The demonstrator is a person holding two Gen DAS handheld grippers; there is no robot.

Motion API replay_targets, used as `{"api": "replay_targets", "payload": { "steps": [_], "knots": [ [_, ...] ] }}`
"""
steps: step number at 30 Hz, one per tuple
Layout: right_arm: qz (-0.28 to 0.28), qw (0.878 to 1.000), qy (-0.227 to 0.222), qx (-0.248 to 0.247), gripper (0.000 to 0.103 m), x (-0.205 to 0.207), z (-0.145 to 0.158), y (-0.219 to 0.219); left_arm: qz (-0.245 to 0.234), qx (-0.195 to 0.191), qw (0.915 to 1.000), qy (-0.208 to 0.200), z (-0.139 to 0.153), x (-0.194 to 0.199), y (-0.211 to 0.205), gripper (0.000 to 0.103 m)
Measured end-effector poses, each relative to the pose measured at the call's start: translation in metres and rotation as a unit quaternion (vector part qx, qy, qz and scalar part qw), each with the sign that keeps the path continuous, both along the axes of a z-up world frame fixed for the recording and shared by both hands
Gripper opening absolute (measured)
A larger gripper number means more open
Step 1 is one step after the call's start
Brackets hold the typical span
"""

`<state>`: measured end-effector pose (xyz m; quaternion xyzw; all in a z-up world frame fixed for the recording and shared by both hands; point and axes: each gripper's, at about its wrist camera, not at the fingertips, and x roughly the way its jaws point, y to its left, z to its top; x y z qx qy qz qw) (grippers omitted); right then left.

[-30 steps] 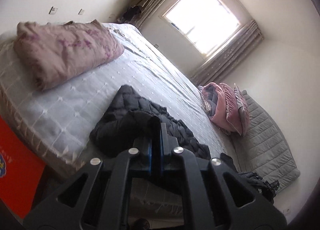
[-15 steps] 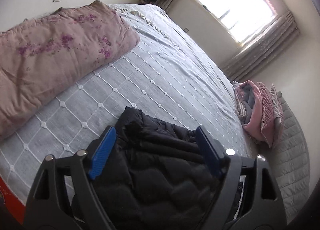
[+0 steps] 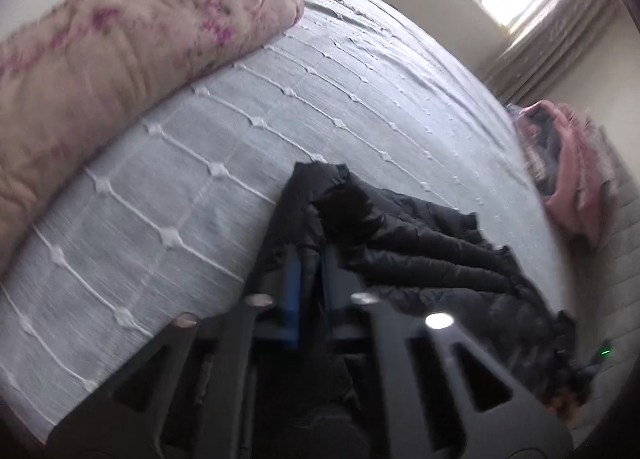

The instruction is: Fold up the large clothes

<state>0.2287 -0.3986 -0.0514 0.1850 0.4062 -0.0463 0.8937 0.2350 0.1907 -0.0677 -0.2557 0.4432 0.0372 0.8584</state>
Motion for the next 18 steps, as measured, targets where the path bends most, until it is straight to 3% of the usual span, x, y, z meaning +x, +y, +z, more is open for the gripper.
{"api": "replay_targets", "payload": {
  "steps": [3, 8, 11, 18],
  "knots": [
    [-0.005, 0.999, -0.048, -0.016, 0.007, -0.005, 0.029, 0.003, 0.006, -0.028, 0.9979, -0.057, 0.019, -0.004, 0.003, 0.007],
    [-0.028, 0.995, -0.094, 0.001, 0.006, 0.022, 0.053, 0.000, 0.022, -0.015, 0.9937, -0.109, 0.054, 0.013, -0.007, 0.006],
    [-0.049, 0.995, -0.084, -0.026, 0.006, 0.042, 0.046, 0.000, 0.020, 0.014, 0.9938, -0.109, 0.051, 0.040, -0.017, 0.006],
    [-0.075, 0.996, -0.003, -0.048, 0.006, 0.070, -0.010, -0.005, 0.019, 0.045, 0.9979, -0.042, -0.007, 0.084, -0.027, 0.006]
  ]
}}
